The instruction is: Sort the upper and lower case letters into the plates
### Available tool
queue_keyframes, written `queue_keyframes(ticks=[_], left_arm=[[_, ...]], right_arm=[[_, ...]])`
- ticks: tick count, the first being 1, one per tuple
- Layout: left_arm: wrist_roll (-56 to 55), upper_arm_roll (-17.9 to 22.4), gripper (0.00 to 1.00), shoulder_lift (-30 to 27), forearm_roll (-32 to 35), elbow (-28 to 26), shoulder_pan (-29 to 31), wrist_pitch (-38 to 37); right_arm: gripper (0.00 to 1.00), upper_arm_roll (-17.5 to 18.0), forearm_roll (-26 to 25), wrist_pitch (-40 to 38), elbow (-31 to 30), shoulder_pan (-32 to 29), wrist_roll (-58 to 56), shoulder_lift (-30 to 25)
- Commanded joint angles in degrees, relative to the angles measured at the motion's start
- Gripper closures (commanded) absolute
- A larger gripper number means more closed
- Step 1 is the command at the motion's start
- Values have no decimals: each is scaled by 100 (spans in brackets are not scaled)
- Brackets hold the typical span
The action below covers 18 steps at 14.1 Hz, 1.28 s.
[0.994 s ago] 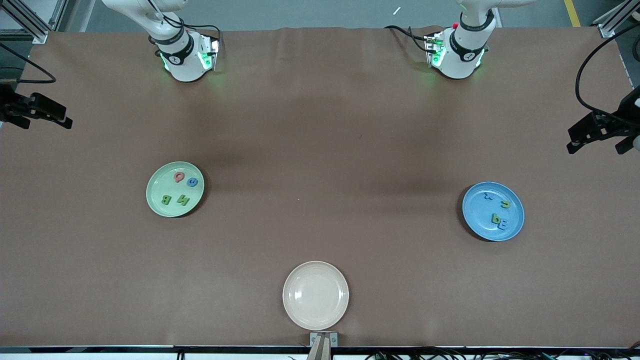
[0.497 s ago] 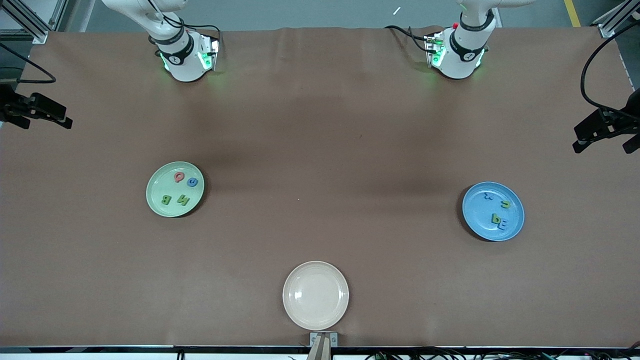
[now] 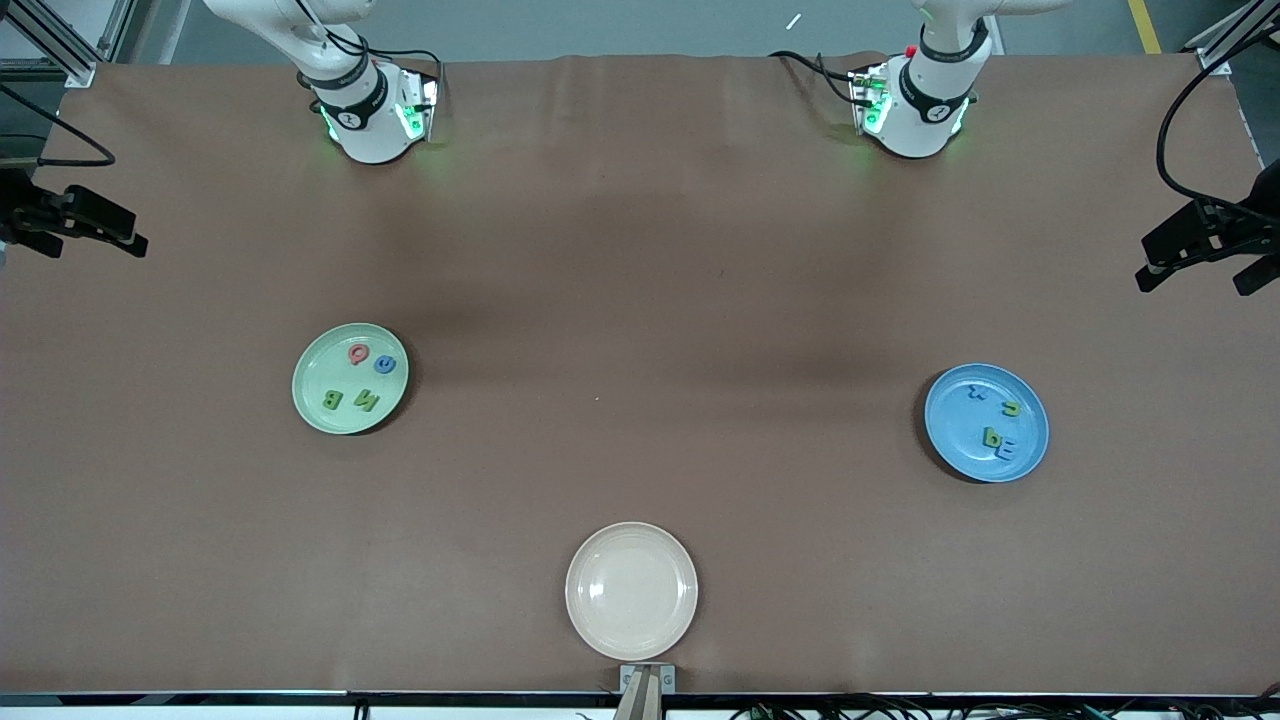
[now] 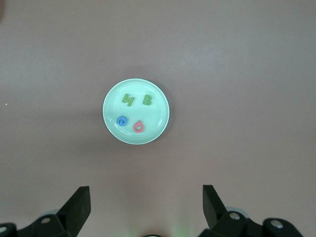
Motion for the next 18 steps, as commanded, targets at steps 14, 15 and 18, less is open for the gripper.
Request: queue_keyframes(ticks=[14, 15, 18], left_arm=[[73, -49, 0, 29, -33, 95, 34, -191], [73, -49, 0, 29, -33, 87, 34, -191], [56, -57, 0, 29, -25, 87, 34, -191]], right_arm=[[0, 12, -91, 40, -194, 129, -10, -153], [0, 12, -91, 57, -194, 129, -10, -153], [0, 12, -91, 127, -194, 120, -10, -153]])
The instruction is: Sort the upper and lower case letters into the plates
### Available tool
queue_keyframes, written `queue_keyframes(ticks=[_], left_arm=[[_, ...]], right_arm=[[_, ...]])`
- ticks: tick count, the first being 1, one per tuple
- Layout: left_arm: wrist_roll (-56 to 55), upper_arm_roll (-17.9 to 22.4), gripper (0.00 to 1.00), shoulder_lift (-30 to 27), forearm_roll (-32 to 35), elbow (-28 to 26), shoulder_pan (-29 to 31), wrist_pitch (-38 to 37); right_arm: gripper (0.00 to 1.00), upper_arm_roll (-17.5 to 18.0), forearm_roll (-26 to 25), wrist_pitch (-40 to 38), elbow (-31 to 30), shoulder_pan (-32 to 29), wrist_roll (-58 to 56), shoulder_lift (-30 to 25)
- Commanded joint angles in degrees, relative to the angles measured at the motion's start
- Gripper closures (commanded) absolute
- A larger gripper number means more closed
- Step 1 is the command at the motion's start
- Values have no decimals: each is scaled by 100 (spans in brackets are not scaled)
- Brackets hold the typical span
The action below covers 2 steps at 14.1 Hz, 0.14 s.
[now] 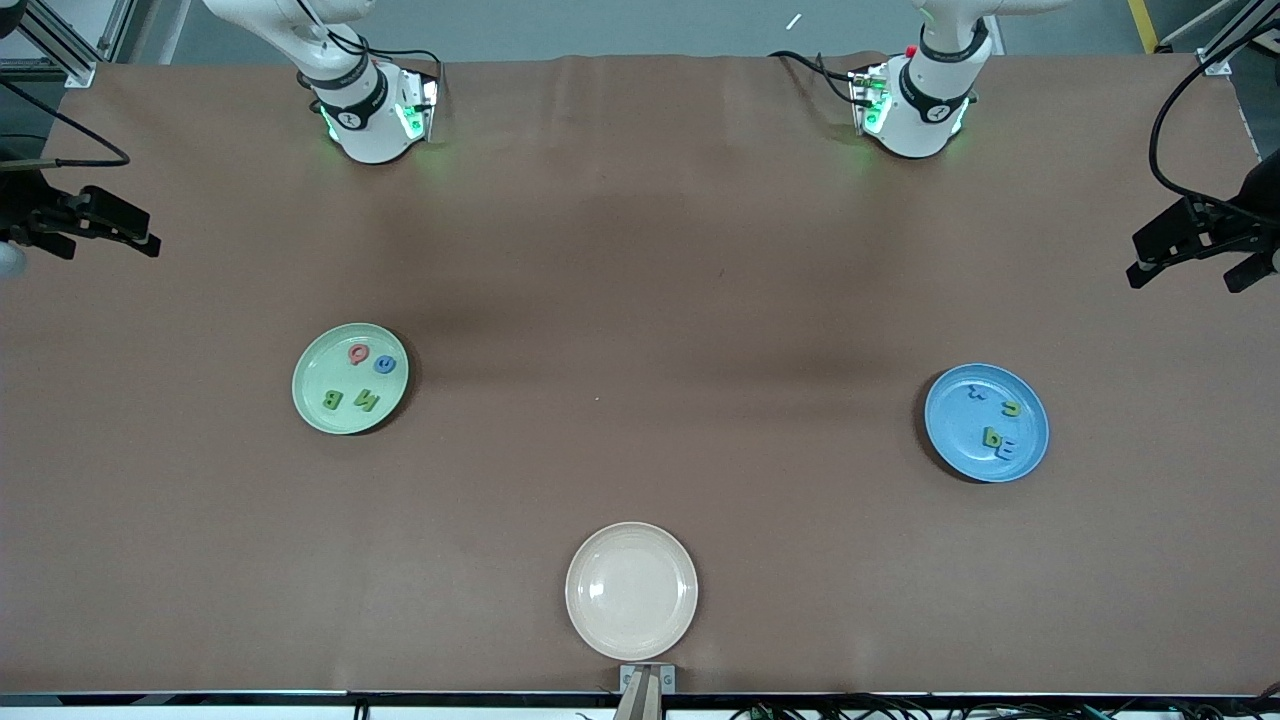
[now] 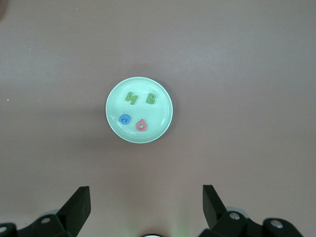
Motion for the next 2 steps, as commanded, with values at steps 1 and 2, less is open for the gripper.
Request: queue_keyframes(ticks=[1, 2], left_arm=[[38, -12, 0, 27, -33, 86, 18, -97], [38, -20, 0, 27, -33, 86, 18, -97]], right_arm=[[0, -5, -84, 99, -160, 26, -1, -153], [0, -5, -84, 99, -160, 26, -1, -153]])
